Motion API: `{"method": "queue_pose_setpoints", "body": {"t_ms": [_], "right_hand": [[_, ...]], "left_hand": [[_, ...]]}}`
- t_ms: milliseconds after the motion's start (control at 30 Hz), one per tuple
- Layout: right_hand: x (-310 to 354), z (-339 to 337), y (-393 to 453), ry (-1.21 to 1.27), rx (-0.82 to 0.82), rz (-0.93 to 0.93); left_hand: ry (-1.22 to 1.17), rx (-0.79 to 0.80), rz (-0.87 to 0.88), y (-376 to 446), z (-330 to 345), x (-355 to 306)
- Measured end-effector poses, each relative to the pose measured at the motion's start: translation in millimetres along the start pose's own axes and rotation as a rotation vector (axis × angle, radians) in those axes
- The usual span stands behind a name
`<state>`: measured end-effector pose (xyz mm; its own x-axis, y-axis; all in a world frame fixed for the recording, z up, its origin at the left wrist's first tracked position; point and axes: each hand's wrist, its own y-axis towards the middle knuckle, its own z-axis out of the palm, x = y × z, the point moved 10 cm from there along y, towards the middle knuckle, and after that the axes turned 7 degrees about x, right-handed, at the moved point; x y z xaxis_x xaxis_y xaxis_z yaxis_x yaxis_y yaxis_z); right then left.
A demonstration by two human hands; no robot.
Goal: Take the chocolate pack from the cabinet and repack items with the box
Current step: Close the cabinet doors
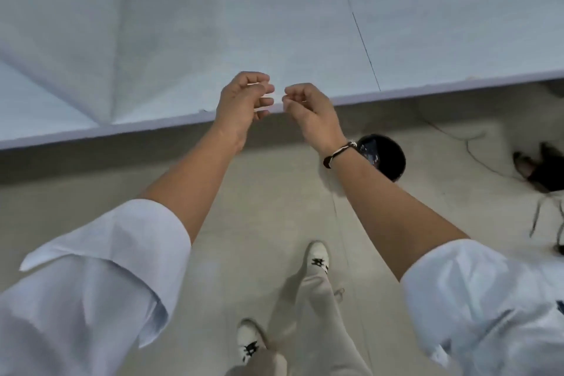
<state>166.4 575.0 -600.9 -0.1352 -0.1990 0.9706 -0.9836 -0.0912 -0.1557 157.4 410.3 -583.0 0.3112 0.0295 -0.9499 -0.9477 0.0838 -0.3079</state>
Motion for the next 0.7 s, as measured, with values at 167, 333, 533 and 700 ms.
{"method": "queue_pose_setpoints", "body": {"t_ms": [167,333,533,700], "right_hand": [[210,78,-40,0.008,0.061,-0.250],[381,122,-90,0.001,0.076,-0.466],[527,130,-132,-0.045,0.030,-0.688],[610,97,-164,-0.161,-0.114,-0.906]], "left_hand": [[0.021,-0.080,0.214,-106,-105,-160],[0.030,-0.149,0.444,-199,-174,-304],[0.037,-0.204,0.653,-272,-207,-436],[0.114,-0.193,0.803,-293,-180,-514]]}}
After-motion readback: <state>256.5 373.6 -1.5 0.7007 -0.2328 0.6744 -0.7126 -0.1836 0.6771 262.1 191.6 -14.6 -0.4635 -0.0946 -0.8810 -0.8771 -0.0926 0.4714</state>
